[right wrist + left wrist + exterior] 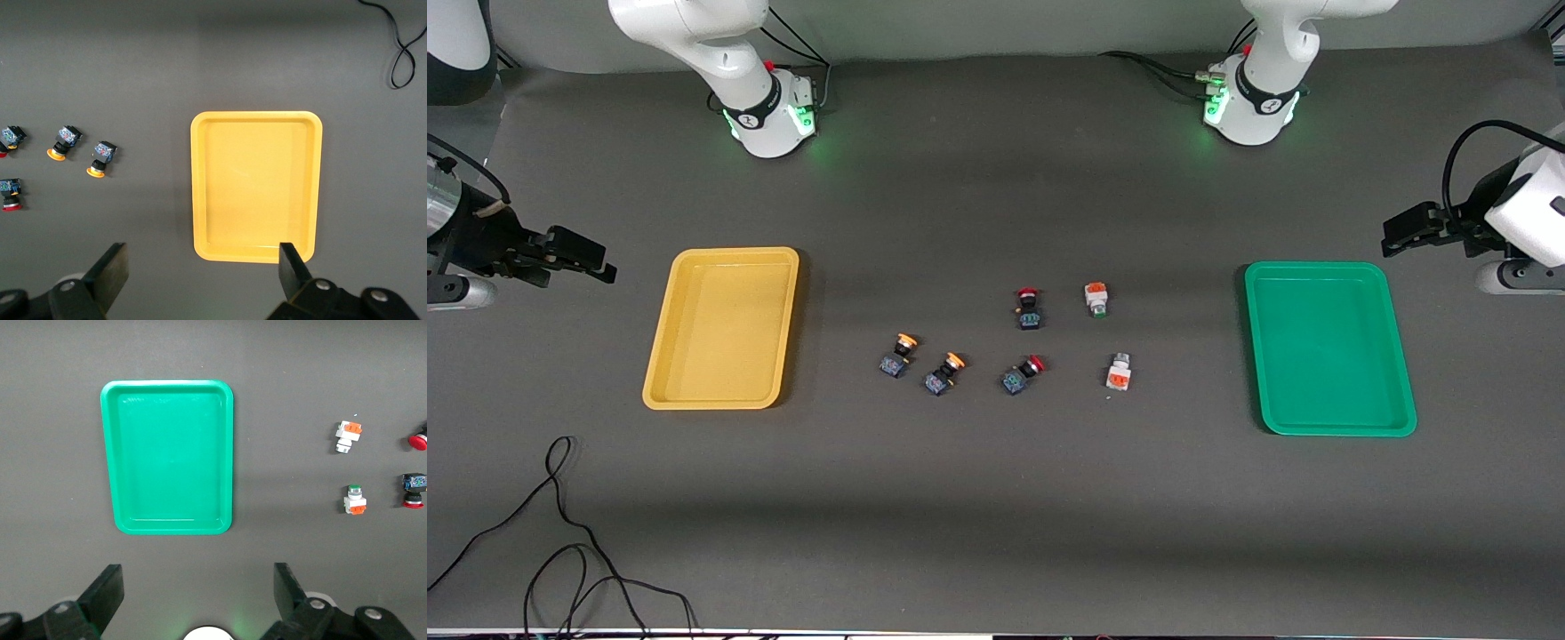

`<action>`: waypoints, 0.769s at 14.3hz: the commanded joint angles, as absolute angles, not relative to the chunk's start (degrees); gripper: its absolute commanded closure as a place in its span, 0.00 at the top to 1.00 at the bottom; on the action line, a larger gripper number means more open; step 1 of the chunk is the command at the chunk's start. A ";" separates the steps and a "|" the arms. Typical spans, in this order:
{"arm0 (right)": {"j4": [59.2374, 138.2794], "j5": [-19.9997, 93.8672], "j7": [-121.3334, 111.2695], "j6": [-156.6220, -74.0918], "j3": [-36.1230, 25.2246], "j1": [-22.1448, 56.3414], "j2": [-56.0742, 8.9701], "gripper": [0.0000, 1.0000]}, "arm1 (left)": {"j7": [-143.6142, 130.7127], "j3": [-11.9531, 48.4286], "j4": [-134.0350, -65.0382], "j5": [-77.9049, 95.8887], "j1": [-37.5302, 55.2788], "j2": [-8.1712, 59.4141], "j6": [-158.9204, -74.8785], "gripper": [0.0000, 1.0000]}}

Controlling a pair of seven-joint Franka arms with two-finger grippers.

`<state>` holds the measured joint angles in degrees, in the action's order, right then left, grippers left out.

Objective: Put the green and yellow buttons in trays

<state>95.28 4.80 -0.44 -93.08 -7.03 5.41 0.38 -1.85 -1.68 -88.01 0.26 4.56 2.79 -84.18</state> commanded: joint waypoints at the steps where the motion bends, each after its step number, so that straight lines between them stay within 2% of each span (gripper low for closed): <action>1: 93.08 3.96 -1.14 -91.41 -7.21 5.45 -0.44 1.00 | -0.70 -2.64 -89.65 -0.88 5.80 0.62 -83.94 1.00; 11: 92.37 4.31 -1.14 -91.41 -7.29 5.80 -1.14 1.00 | -1.23 -2.46 -89.03 -0.88 5.98 1.05 -84.02 1.00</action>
